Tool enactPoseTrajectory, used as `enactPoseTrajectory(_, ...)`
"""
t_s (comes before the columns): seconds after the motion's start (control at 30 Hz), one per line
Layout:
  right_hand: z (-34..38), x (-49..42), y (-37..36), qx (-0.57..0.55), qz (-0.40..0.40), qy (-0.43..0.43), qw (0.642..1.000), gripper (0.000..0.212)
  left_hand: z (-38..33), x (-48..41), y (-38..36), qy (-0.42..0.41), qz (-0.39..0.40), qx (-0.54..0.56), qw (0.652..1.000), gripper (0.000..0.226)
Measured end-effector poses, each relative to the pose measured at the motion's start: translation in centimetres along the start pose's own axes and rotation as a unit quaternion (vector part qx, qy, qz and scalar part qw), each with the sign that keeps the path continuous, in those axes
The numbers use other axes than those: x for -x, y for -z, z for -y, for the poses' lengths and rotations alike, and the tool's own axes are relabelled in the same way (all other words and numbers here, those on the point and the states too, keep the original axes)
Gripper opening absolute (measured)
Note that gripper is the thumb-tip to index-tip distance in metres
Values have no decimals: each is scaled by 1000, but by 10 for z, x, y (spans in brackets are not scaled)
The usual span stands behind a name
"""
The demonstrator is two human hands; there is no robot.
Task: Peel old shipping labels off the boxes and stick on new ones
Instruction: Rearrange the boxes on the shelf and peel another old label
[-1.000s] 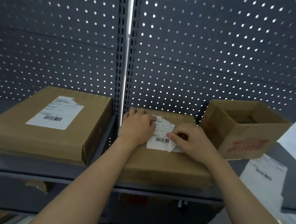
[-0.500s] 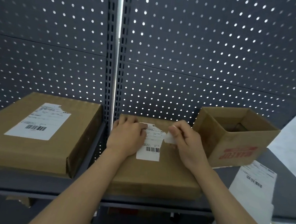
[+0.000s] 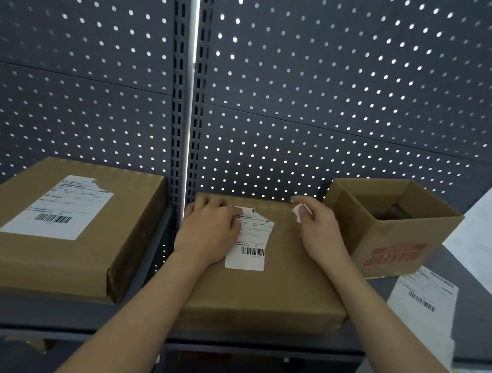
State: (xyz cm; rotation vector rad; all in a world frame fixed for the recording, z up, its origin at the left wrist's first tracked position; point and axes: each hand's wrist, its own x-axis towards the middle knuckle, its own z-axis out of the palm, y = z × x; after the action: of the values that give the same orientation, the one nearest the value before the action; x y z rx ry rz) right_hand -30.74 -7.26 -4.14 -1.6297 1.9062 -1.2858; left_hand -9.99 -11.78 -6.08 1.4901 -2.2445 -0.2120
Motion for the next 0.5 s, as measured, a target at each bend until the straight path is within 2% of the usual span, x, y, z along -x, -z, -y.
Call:
enactPoseTrajectory(0.13,16,-4,0,79,59,-19,995,26,-1,0,0,-5,1,-2,1000,42)
enactPoseTrajectory(0.23,23,-4,-3,142,91,-5,986,34,0,0,-1,-2,2,1,1000,42)
enactPoseTrajectory(0.3,22,-4,-8,191,91,3,977,38,0,0,-1,3,-2,3,1000,42)
enactPoseTrajectory(0.5,25,3,-22,283,35,30,958,32,-1,3,0,-6,5,3,1000,42)
